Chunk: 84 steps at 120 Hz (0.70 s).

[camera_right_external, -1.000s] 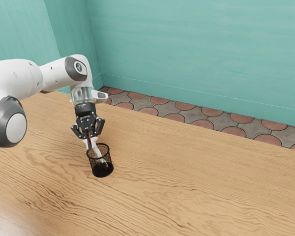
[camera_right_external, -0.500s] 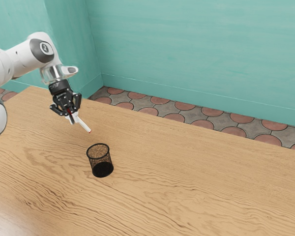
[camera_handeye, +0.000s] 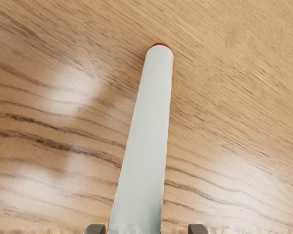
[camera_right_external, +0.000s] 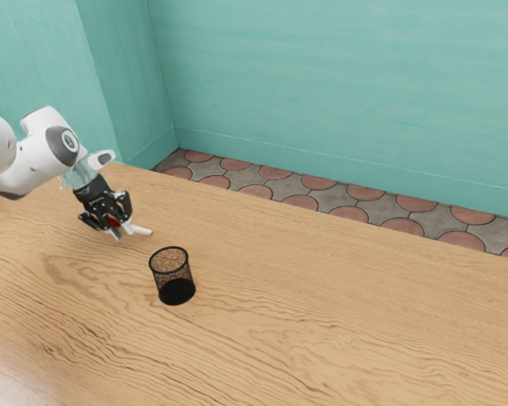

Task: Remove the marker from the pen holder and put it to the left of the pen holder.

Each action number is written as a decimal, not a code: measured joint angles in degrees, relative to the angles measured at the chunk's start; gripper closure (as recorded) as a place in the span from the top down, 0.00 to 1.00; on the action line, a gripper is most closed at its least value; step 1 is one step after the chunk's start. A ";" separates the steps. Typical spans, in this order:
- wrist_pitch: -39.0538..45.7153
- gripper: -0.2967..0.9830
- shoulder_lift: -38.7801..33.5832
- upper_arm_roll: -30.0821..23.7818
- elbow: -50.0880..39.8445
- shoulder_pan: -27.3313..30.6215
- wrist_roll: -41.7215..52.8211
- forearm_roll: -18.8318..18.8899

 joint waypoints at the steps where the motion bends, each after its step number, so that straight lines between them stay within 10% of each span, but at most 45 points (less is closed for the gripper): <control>1: 0.09 0.36 -0.11 0.02 -0.33 0.04 0.27 0.03; 48: -0.96 0.20 -0.04 1.31 -4.86 -0.27 9.47 1.27; 67: -1.19 0.46 0.30 1.26 -4.83 -0.27 12.64 1.20; 84: -1.18 0.44 0.96 1.27 -4.53 -0.43 14.91 1.45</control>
